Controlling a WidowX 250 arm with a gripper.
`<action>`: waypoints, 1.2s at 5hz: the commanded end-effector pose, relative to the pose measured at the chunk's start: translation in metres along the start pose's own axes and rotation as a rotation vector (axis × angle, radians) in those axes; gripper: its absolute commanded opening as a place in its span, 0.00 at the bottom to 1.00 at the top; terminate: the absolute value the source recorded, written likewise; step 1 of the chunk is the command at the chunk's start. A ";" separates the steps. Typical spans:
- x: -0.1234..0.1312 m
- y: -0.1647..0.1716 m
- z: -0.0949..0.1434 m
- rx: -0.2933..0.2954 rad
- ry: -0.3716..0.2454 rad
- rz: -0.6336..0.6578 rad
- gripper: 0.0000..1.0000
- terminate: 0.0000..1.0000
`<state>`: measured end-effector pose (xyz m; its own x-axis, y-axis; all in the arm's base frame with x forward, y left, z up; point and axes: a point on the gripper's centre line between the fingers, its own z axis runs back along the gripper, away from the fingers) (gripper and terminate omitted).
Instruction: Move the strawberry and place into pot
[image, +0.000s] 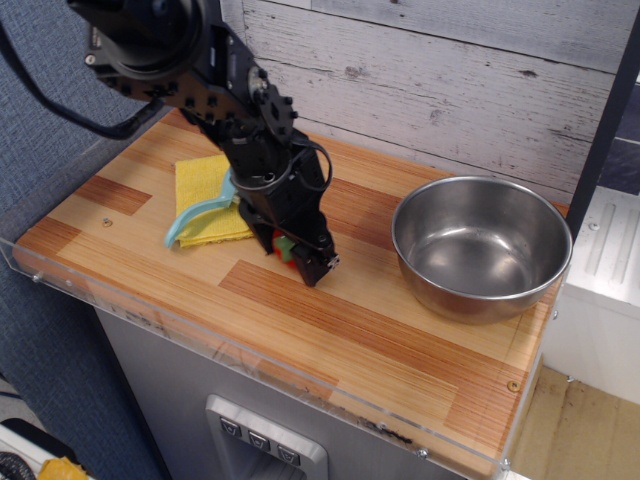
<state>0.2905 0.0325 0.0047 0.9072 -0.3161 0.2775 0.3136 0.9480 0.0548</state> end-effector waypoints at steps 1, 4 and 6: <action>-0.011 0.002 0.001 0.004 0.000 0.023 0.00 0.00; -0.004 0.000 0.072 -0.056 -0.017 0.102 0.00 0.00; 0.039 -0.036 0.081 -0.106 -0.026 0.050 0.00 0.00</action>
<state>0.2886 -0.0158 0.0809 0.9237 -0.2693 0.2725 0.3006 0.9504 -0.0796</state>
